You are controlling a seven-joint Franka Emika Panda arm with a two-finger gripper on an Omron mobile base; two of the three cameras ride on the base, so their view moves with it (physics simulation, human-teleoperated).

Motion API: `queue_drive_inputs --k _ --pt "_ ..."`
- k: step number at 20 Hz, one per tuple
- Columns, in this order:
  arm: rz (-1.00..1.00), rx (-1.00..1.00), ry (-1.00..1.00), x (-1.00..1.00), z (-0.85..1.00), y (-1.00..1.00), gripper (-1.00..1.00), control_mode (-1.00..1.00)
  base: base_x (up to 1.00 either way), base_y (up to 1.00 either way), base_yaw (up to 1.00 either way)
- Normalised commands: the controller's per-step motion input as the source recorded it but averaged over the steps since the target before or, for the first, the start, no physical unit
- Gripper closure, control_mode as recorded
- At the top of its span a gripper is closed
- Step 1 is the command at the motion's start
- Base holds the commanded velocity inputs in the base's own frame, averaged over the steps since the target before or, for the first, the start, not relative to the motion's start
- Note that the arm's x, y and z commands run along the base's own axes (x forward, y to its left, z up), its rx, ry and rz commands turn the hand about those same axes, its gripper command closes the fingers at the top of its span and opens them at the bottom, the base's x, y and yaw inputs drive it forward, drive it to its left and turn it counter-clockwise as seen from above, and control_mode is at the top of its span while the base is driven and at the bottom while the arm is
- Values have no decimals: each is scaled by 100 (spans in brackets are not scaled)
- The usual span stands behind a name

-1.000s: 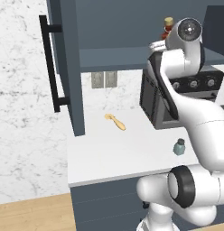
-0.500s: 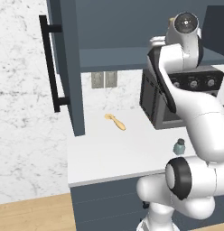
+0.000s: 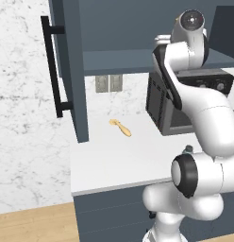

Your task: Put the shaker and condiment bottle from the counter next to their counterparts in the cabinet.

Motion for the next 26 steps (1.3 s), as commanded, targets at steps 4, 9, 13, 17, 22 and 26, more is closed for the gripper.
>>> queue_drive_inputs --k 4,9,13,17,22,26 --pt "0 1 0 24 -1 -14 100 -100 0 0 0" --pt "0 0 0 27 -5 -9 100 -100 0 0 0" --pt "0 0 0 34 -9 -6 100 -100 0 0 0" --pt "0 0 0 39 -14 -6 100 -100 0 0 0" --pt "0 0 0 46 -12 -9 100 -100 0 0 0" --pt "0 0 0 48 -13 -10 100 -100 0 0 0"
